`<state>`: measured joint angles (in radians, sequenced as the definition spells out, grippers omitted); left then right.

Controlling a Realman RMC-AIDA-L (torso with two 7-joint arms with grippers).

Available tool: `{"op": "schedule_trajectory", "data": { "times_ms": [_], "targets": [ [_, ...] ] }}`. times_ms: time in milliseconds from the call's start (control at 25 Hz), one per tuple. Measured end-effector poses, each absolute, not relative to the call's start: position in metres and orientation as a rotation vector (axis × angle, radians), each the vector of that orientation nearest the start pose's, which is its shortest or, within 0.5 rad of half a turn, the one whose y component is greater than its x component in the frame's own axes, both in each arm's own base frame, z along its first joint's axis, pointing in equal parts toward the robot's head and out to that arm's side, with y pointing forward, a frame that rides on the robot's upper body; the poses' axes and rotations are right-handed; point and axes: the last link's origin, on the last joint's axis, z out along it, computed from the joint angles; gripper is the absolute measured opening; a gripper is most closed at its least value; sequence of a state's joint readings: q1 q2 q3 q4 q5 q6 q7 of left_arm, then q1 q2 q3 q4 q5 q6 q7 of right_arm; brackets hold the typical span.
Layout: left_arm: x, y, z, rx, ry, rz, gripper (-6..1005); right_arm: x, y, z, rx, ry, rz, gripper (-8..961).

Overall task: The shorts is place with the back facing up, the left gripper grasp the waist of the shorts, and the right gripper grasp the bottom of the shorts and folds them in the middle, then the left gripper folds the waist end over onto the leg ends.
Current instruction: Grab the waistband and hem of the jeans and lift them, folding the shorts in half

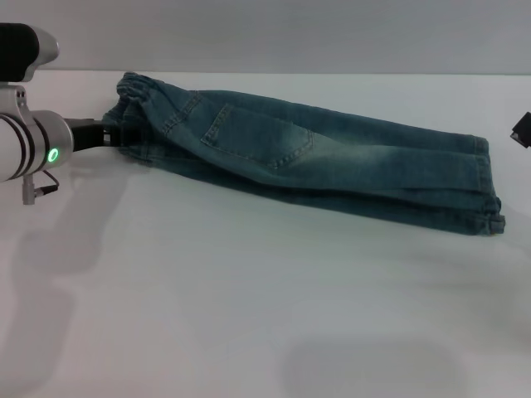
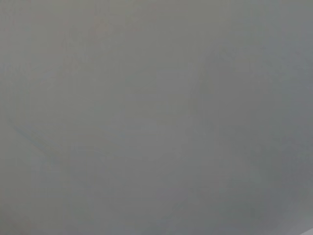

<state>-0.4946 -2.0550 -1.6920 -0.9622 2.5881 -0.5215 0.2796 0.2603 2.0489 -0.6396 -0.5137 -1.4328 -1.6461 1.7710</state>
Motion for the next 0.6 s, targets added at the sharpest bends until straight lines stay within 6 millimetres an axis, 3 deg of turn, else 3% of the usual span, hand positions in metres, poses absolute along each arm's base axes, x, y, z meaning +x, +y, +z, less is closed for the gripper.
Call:
{"op": "schedule_trajectory", "data": {
  "times_ms": [360, 600],
  "targets": [
    [-0.268, 0.423, -0.003, -1.898, -1.080, -0.107, 812, 0.316, 0.274, 0.055, -1.971, 1.348, 1.483, 426],
    [-0.273, 0.430, -0.018, -1.905, -1.091, -0.068, 802, 0.315, 0.275, 0.055, -1.976, 1.347, 1.486, 425]
  ]
}}
